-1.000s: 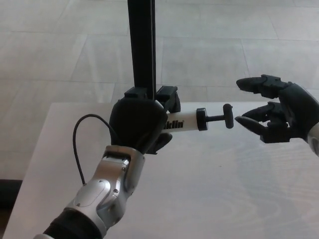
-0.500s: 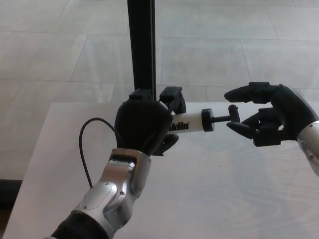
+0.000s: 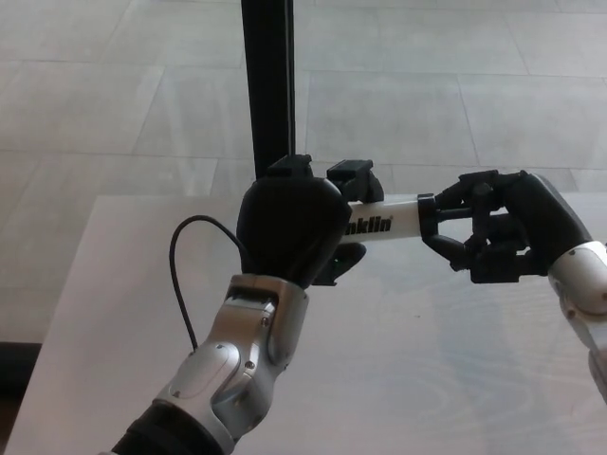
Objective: The robot uses its left hand to lift the air pump kept on the middle of the desk and use the right hand to pull out the handle
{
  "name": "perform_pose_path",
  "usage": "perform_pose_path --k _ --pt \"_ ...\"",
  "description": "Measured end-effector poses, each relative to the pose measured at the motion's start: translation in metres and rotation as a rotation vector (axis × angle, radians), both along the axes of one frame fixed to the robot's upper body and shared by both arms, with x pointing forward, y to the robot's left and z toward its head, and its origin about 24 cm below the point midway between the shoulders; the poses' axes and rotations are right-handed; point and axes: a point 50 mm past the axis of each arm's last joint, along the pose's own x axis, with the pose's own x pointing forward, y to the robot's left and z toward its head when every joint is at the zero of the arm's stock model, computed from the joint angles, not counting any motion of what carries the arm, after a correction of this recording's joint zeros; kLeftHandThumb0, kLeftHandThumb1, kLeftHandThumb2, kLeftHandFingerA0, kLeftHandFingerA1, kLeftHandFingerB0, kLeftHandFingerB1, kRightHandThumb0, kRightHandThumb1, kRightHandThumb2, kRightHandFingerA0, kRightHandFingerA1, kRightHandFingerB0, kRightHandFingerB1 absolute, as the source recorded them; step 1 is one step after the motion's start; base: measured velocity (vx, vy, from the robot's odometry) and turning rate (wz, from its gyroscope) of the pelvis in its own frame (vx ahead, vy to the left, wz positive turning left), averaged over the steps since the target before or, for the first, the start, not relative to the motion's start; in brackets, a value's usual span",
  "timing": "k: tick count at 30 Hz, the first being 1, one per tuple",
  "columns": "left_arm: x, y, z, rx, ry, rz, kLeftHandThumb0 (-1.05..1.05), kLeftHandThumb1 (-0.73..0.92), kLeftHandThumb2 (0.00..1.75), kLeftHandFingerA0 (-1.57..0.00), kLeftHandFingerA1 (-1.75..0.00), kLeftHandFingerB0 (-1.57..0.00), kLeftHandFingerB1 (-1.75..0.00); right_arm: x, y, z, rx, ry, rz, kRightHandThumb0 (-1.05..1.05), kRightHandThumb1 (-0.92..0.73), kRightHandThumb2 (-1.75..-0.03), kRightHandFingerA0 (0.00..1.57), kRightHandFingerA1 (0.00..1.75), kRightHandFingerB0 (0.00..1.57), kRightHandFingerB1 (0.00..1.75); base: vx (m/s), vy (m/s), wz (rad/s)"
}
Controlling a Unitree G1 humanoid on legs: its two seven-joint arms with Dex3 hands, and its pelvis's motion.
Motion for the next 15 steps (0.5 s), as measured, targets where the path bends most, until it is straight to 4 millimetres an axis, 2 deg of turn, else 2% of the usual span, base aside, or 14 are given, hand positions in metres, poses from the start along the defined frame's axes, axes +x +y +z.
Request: perform_pose_path --k 1,2,4,5,6,7,8,11,15 --pt "-0.0001 -0.0004 0.0001 -0.002 -0.001 0.001 -0.17 0.50 1.03 -1.14 -1.31 -0.88 -1.07 0.0000 0.0007 -0.0005 -0.003 -0.009 -0.005 -0.27 -0.77 -0.70 0.96 1.51 0.79 1.17 0.00 0.000 0.00" --pt "-0.0001 -0.0004 0.0000 -0.001 0.000 0.002 -0.18 0.49 1.03 -1.17 -1.34 -0.90 -1.12 0.0001 0.0011 -0.0006 -0.005 -0.015 -0.006 -0.26 -0.73 -0.73 0.93 1.65 0.75 1.42 0.00 0.000 0.00" --pt "-0.0001 -0.0002 -0.0001 0.000 -0.003 0.005 -0.18 0.49 1.03 -1.17 -1.34 -0.90 -1.12 0.0002 0.0025 -0.0006 -0.007 -0.025 -0.005 -0.26 -0.73 -0.73 0.93 1.65 0.75 1.42 0.00 0.000 0.00" --pt "-0.0001 -0.0001 0.0000 0.000 -0.006 0.006 -0.17 0.48 1.03 -1.17 -1.34 -0.92 -1.12 0.0003 0.0032 -0.0007 -0.008 -0.029 -0.005 -0.24 -0.65 -0.93 0.95 1.66 0.79 1.50 0.00 0.000 0.00" --pt "0.0000 0.0001 0.0000 0.000 -0.008 0.007 -0.18 0.48 1.02 -1.16 -1.32 -0.91 -1.09 0.0002 0.0041 -0.0007 -0.010 -0.035 -0.007 -0.23 -0.61 -1.01 0.97 1.65 0.80 1.52 0.00 0.000 0.00" --pt "0.0000 0.0002 0.0000 0.000 -0.008 0.008 -0.18 0.49 1.01 -1.15 -1.34 -0.91 -1.14 0.0000 0.0048 -0.0008 -0.014 -0.041 -0.011 -0.22 -0.61 -1.04 0.96 1.67 0.80 1.52 0.00 0.000 0.00" --pt "0.0001 0.0005 0.0000 0.000 -0.009 0.009 -0.13 0.58 0.87 -0.83 -1.74 -0.74 -1.42 -0.0002 0.0054 -0.0011 -0.016 -0.048 -0.014 -0.20 -0.62 -1.05 0.96 1.66 0.79 1.52 0.00 0.000 0.00" --pt "0.0003 0.0014 -0.0001 0.001 -0.009 0.011 -0.15 0.57 0.92 -0.82 -1.75 -0.71 -1.53 -0.0007 0.0059 -0.0006 -0.030 -0.075 -0.024 -0.20 -0.58 -1.08 0.97 1.65 0.79 1.52 0.00 0.000 0.00" --pt "0.0001 0.0011 -0.0004 0.000 -0.008 0.010 -0.15 0.56 0.95 -0.84 -1.75 -0.72 -1.50 -0.0011 0.0054 0.0009 -0.046 -0.113 -0.029 -0.18 -0.55 -1.12 0.96 1.65 0.79 1.51 0.00 0.000 0.00"
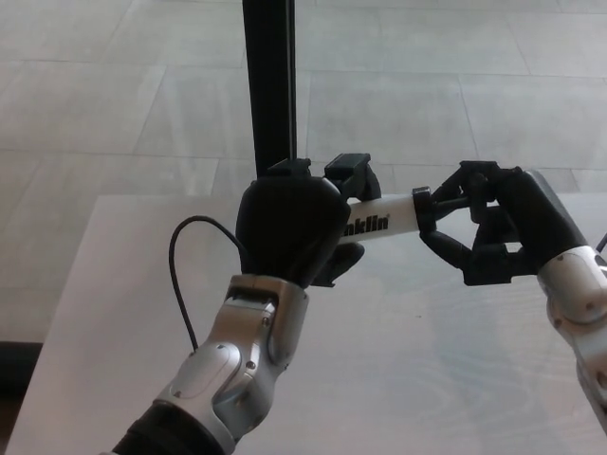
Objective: The robot uses its left hand to lift the air pump kept on the middle of the desk and use the right hand to pull out the handle
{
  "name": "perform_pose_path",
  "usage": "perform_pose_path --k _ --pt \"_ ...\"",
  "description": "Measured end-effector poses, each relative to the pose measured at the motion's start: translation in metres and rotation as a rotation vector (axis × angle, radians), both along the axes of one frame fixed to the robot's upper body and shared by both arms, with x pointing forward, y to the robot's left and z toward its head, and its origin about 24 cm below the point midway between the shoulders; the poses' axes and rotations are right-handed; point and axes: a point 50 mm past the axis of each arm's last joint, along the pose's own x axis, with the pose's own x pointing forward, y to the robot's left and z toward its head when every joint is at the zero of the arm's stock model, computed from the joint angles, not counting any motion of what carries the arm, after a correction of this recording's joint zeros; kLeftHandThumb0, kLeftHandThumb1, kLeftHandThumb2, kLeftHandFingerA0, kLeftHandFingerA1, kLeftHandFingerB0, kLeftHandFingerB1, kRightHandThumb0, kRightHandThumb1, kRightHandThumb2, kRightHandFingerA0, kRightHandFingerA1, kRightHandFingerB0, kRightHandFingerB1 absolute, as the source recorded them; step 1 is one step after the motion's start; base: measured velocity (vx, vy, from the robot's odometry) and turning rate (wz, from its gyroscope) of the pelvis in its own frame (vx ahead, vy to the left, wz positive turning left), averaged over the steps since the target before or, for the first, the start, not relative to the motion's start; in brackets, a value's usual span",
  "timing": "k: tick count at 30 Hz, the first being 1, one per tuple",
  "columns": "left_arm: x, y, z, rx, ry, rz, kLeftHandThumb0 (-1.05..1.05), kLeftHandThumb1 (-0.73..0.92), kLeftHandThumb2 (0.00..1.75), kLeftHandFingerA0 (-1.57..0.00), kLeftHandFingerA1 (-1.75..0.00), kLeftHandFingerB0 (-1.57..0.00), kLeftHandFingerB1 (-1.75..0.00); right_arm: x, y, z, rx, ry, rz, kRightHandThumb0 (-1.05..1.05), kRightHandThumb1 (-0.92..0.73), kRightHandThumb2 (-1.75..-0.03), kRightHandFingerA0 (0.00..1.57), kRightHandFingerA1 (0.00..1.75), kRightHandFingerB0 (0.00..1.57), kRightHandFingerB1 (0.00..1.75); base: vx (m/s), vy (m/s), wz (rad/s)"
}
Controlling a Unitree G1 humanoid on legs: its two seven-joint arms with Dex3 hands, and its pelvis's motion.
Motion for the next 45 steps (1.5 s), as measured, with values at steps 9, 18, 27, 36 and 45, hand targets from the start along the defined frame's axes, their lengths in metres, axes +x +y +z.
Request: perform_pose_path --k 9,18,27,36,45 --pt "0.000 0.001 -0.003 -0.010 0.013 0.003 -0.17 0.56 0.95 -0.84 -1.75 -0.69 -1.52 0.000 -0.004 0.002 0.000 -0.020 -0.010 -0.26 -0.67 -0.67 1.05 1.52 0.59 0.49 0.00 0.000 0.00" --pt "0.000 0.010 -0.014 0.024 0.034 0.030 -0.19 0.60 0.91 -0.80 -1.75 -0.65 -1.53 -0.002 -0.007 0.009 0.000 -0.028 -0.016 -0.22 -0.67 -0.69 1.04 1.54 0.63 0.53 0.00 0.000 0.00" --pt "-0.001 0.013 -0.018 0.043 0.041 0.032 -0.07 0.55 0.93 -0.91 -1.73 -0.65 -1.44 -0.001 -0.008 0.008 -0.005 -0.006 -0.013 -0.18 -0.63 -0.91 1.00 1.50 0.98 0.95 0.00 0.000 0.00" --pt "-0.001 0.012 -0.017 0.030 0.043 0.024 -0.16 0.58 0.93 -0.80 -1.72 -0.70 -1.43 0.000 -0.009 0.003 -0.034 0.014 -0.011 -0.24 -0.62 -0.87 1.03 1.52 0.95 1.07 0.00 0.000 0.00" --pt "-0.001 0.010 -0.014 0.036 0.028 0.020 -0.17 0.56 0.97 -0.83 -1.68 -0.78 -1.35 0.001 -0.006 0.004 -0.060 0.003 0.002 -0.34 -0.65 -0.75 0.97 1.70 0.77 1.46 0.00 0.000 0.00"
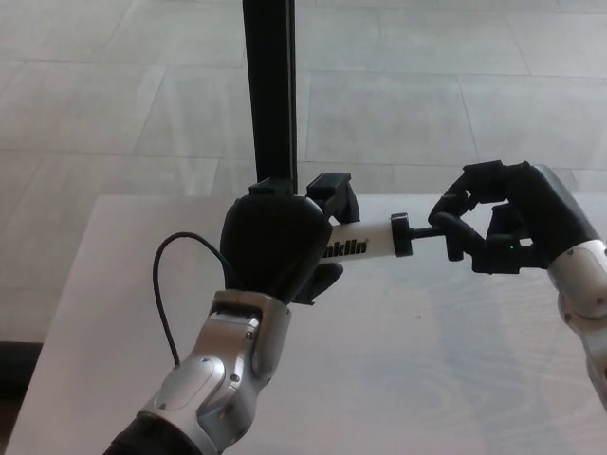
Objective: The robot uses its left hand to lift the air pump kept on the middle of the desk and use the right hand to pull out the handle
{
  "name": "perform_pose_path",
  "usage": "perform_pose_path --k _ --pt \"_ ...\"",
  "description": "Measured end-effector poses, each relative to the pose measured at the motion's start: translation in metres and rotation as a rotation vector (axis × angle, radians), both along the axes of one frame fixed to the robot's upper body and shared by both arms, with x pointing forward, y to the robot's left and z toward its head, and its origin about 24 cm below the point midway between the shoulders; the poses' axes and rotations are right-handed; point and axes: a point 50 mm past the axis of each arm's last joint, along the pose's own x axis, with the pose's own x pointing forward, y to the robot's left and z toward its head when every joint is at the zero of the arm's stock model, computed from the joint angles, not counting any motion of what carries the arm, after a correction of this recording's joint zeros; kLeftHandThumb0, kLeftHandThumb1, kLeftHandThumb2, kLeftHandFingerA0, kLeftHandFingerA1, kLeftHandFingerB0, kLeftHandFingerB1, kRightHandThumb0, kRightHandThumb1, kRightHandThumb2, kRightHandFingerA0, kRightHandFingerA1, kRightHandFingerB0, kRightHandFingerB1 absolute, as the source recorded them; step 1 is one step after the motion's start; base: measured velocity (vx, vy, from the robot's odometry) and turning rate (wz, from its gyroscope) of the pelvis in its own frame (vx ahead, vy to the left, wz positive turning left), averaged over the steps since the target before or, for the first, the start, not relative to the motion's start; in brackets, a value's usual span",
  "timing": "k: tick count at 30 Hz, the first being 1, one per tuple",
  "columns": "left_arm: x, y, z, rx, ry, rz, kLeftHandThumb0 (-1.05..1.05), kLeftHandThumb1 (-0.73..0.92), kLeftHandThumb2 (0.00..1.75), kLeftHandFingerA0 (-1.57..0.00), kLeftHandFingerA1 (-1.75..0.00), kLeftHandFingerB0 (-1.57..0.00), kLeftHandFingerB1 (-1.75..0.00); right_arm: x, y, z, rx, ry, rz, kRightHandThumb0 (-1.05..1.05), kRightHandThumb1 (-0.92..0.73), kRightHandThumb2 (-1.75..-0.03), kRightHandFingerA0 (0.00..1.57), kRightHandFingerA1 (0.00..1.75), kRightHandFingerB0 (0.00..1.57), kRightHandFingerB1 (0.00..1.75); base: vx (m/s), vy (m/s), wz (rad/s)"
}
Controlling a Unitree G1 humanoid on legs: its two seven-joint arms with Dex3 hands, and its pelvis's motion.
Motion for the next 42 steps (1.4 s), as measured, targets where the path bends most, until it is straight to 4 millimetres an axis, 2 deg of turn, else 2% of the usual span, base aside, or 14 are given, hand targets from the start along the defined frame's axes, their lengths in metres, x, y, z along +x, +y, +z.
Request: perform_pose_path --k 1,2,4,8,12,19,20,22,27,28,29,34,37,42 --pt "0.000 -0.001 0.001 0.000 -0.004 -0.002 -0.16 0.56 0.97 -0.83 -1.68 -0.77 -1.37 0.000 0.001 0.000 -0.006 -0.001 0.001 -0.28 -0.67 -0.83 1.08 1.71 0.73 1.41 0.00 0.000 0.00" --pt "0.000 -0.001 0.002 0.000 -0.006 -0.003 -0.16 0.56 0.96 -0.84 -1.69 -0.77 -1.38 0.000 0.001 0.000 -0.009 -0.001 0.001 -0.30 -0.61 -0.84 0.94 1.75 0.74 1.57 0.00 0.000 0.00" --pt "0.000 -0.001 0.003 -0.001 -0.009 -0.003 -0.15 0.55 1.00 -0.81 -1.74 -0.70 -1.49 0.000 0.001 0.000 -0.020 -0.012 -0.008 -0.28 -0.60 -0.93 0.93 1.75 0.68 1.68 0.00 0.000 0.00" --pt "0.001 0.000 0.004 -0.011 -0.008 0.002 -0.14 0.55 0.98 -0.80 -1.75 -0.67 -1.54 -0.001 0.002 0.002 -0.024 -0.048 -0.034 -0.25 -0.53 -1.20 0.92 1.75 0.77 1.64 0.00 0.000 0.00" --pt "0.002 0.001 0.005 -0.019 -0.009 0.002 -0.13 0.54 1.01 -0.80 -1.75 -0.67 -1.57 -0.001 0.000 0.005 -0.020 -0.078 -0.056 -0.23 -0.49 -1.27 0.91 1.75 0.76 1.62 0.00 0.000 0.00" --pt "0.003 0.004 0.005 -0.026 -0.011 0.005 -0.14 0.55 1.03 -0.79 -1.75 -0.67 -1.59 -0.002 -0.008 0.009 -0.021 -0.118 -0.094 -0.19 -0.49 -1.26 0.87 1.75 0.75 1.59 0.00 0.000 0.00" --pt "0.003 0.006 0.005 -0.023 -0.012 0.007 -0.15 0.54 1.05 -0.83 -1.75 -0.69 -1.58 -0.002 -0.011 0.011 -0.023 -0.124 -0.103 -0.21 -0.54 -1.18 0.88 1.75 0.74 1.56 0.00 0.000 0.00" --pt "0.003 0.007 0.005 -0.019 -0.015 0.007 -0.15 0.54 1.04 -0.83 -1.74 -0.72 -1.52 -0.003 -0.017 0.012 -0.030 -0.132 -0.119 -0.18 -0.52 -1.19 0.87 1.75 0.75 1.55 0.00 0.000 0.00" --pt "0.004 0.012 0.004 -0.011 -0.023 0.008 -0.16 0.52 1.06 -0.84 -1.75 -0.73 -1.53 -0.005 -0.034 0.015 -0.041 -0.148 -0.159 -0.14 -0.49 -1.17 0.85 1.75 0.75 1.56 0.00 0.000 0.00" --pt "0.004 0.013 0.004 -0.009 -0.024 0.008 -0.15 0.51 1.09 -0.84 -1.74 -0.73 -1.52 -0.006 -0.039 0.016 -0.043 -0.153 -0.172 -0.23 -0.51 -1.15 1.16 1.39 0.94 1.24 0.00 0.000 0.00" --pt "0.004 0.014 0.003 -0.007 -0.025 0.008 -0.15 0.50 1.11 -0.83 -1.75 -0.71 -1.55 -0.007 -0.043 0.016 -0.046 -0.155 -0.181 -0.15 -0.51 -1.14 0.85 1.75 0.74 1.55 0.00 0.000 0.00" --pt "0.003 0.021 -0.001 -0.001 -0.022 0.007 -0.15 0.55 1.03 -0.79 -1.75 -0.64 -1.57 -0.012 -0.065 0.013 -0.053 -0.147 -0.225 -0.17 -0.52 -1.10 0.85 1.75 0.75 1.56 0.00 0.000 0.00" --pt "0.001 0.020 -0.001 -0.005 -0.025 -0.006 -0.16 0.56 0.97 -0.82 -1.75 -0.70 -1.52 -0.014 -0.071 0.011 -0.050 -0.144 -0.224 -0.17 -0.53 -1.04 0.86 1.75 0.76 1.55 0.00 0.000 0.00" --pt "-0.002 0.019 0.000 -0.009 -0.036 -0.023 -0.15 0.59 0.92 -0.80 -1.71 -0.71 -1.46 -0.015 -0.080 0.012 -0.037 -0.148 -0.222 -0.15 -0.51 -1.10 0.85 1.75 0.76 1.54 0.00 0.000 0.00"
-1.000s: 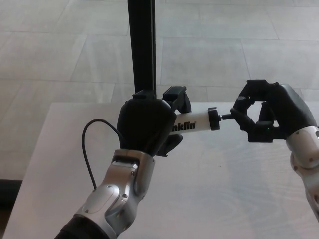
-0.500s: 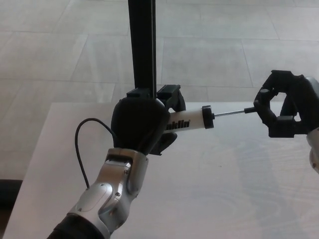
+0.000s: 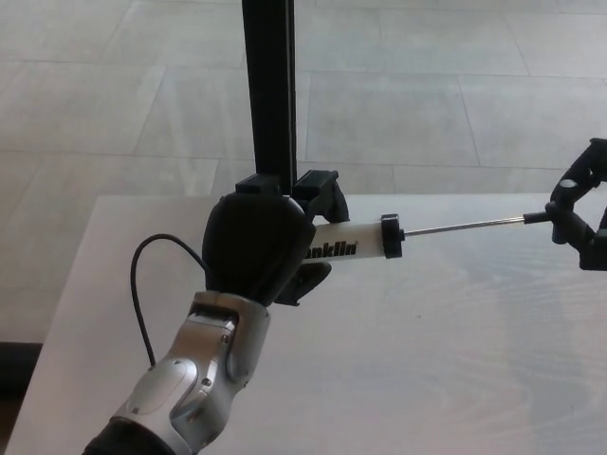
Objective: The robot uses its left hand to lift the air pump kept on the middle of the desk and use the right hand to pull out the handle
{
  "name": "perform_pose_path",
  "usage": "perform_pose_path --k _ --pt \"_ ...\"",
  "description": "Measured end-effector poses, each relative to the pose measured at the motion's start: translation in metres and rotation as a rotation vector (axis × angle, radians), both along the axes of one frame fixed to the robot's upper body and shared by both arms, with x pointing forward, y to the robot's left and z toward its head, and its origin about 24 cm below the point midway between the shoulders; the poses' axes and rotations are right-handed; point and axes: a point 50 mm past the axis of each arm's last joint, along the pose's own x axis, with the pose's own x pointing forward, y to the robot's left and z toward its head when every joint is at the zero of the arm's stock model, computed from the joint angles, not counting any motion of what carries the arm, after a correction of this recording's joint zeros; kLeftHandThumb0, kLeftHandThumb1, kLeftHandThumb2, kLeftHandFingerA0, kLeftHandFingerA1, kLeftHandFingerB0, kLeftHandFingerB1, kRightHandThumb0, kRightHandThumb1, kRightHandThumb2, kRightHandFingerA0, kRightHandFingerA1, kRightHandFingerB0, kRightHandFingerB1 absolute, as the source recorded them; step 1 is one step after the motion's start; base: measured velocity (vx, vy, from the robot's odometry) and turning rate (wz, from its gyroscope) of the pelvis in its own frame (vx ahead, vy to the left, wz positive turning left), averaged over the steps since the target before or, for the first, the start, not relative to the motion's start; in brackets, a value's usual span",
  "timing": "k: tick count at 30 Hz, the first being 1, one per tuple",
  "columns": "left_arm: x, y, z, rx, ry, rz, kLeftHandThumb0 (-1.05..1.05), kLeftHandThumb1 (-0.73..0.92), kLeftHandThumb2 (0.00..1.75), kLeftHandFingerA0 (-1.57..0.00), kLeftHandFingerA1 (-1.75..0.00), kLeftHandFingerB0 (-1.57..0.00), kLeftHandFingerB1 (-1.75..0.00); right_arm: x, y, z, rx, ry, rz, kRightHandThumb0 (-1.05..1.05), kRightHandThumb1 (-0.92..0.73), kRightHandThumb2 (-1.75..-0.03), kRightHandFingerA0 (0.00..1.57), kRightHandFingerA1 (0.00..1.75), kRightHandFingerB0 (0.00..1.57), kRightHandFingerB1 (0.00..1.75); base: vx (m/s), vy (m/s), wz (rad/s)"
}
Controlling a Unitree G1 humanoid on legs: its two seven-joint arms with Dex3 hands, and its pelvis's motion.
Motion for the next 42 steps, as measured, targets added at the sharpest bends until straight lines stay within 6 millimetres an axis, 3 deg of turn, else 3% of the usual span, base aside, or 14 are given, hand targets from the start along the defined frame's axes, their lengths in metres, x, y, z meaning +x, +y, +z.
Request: perform_pose_path --k 3,4,6,7,8,10,24,25,28,30,32,33,35,42 --pt "-0.001 0.005 -0.002 0.011 0.002 0.008 -0.08 0.56 0.92 -0.89 -1.71 -0.65 -1.42 -0.001 -0.006 0.001 0.018 -0.007 -0.012 -0.12 -0.54 -1.06 0.85 1.65 0.81 1.30 0.00 0.000 0.00" --pt "-0.001 0.014 -0.006 0.026 0.014 0.035 -0.15 0.57 0.94 -0.81 -1.75 -0.69 -1.53 -0.002 -0.014 0.002 0.029 -0.014 -0.040 -0.23 -0.70 -0.65 0.86 1.36 0.60 0.61 0.00 0.000 0.00" --pt "-0.001 0.021 -0.009 0.035 0.026 0.055 -0.15 0.57 0.94 -0.81 -1.75 -0.69 -1.53 -0.004 -0.021 0.003 0.047 -0.019 -0.056 -0.23 -0.70 -0.65 0.86 1.36 0.60 0.61 0.00 0.000 0.00" --pt "-0.002 0.023 -0.011 0.038 0.032 0.064 -0.15 0.59 0.92 -0.77 -1.75 -0.66 -1.54 -0.004 -0.023 0.004 0.059 -0.021 -0.056 -0.67 -0.56 -0.87 0.16 0.56 0.00 0.11 0.00 0.000 0.00" --pt "-0.002 0.024 -0.012 0.039 0.035 0.065 -0.16 0.60 0.93 -0.77 -1.74 -0.66 -1.52 -0.004 -0.023 0.004 0.061 -0.019 -0.050 -0.93 -0.59 -0.89 0.00 0.14 0.00 0.00 0.00 0.000 0.00" --pt "-0.003 0.024 -0.013 0.039 0.039 0.065 -0.17 0.60 0.92 -0.78 -1.74 -0.67 -1.51 -0.005 -0.023 0.003 0.028 0.009 -0.022 -0.85 -0.68 -0.60 0.00 0.00 0.00 0.00 0.00 0.000 0.00" --pt "-0.015 0.011 -0.038 0.047 0.178 0.049 -0.23 0.70 0.81 -0.76 -1.75 -0.63 -1.54 -0.003 -0.029 0.012 0.041 0.102 0.036 -0.93 -0.71 -0.83 0.00 0.00 0.00 0.00 0.00 0.000 0.00" --pt "-0.016 0.009 -0.040 0.043 0.198 0.048 -0.23 0.69 0.83 -0.81 -1.75 -0.70 -1.48 -0.003 -0.029 0.013 0.054 0.097 0.032 -1.05 -0.73 -1.03 0.00 0.30 0.00 0.00 0.00 0.000 0.00" --pt "-0.019 0.002 -0.047 0.059 0.253 0.044 -0.27 0.73 0.72 -0.76 -1.42 -0.70 -0.81 -0.002 -0.028 0.013 0.070 0.096 0.030 -1.05 -0.73 -1.05 0.00 0.29 0.00 0.01 0.00 0.000 0.00" --pt "-0.020 -0.001 -0.050 0.085 0.285 0.044 -0.27 0.71 0.65 -0.77 -1.20 -0.61 -0.65 -0.002 -0.028 0.013 0.074 0.096 0.031 -1.05 -0.73 -1.05 0.00 0.29 0.00 0.00 0.00 0.000 0.00" --pt "-0.021 -0.003 -0.054 0.106 0.313 0.046 -0.33 0.72 0.61 -0.75 -0.98 -0.54 -0.57 -0.002 -0.027 0.012 0.076 0.095 0.031 -1.03 -0.73 -1.04 0.00 0.28 0.00 0.00 0.00 0.000 0.00" --pt "-0.022 -0.003 -0.056 0.120 0.331 0.049 -0.33 0.67 0.63 -0.74 -1.33 -0.37 -0.53 -0.002 -0.027 0.012 0.077 0.094 0.030 -1.02 -0.72 -1.03 0.00 0.26 0.00 0.00 0.00 0.000 0.00" --pt "-0.023 -0.005 -0.060 0.156 0.363 0.051 -0.33 0.66 0.63 -0.64 -1.41 -0.16 -0.46 -0.001 -0.027 0.012 0.079 0.093 0.030 -1.03 -0.72 -1.03 0.00 0.24 0.00 0.00 0.00 0.000 0.00" --pt "-0.023 -0.004 -0.066 0.245 0.441 0.060 -0.40 0.56 0.60 -0.29 -0.67 -0.08 -0.26 -0.001 -0.024 0.010 0.090 0.094 0.035 -0.95 -0.68 -0.98 0.00 0.25 0.00 0.00 0.00 0.000 0.00"
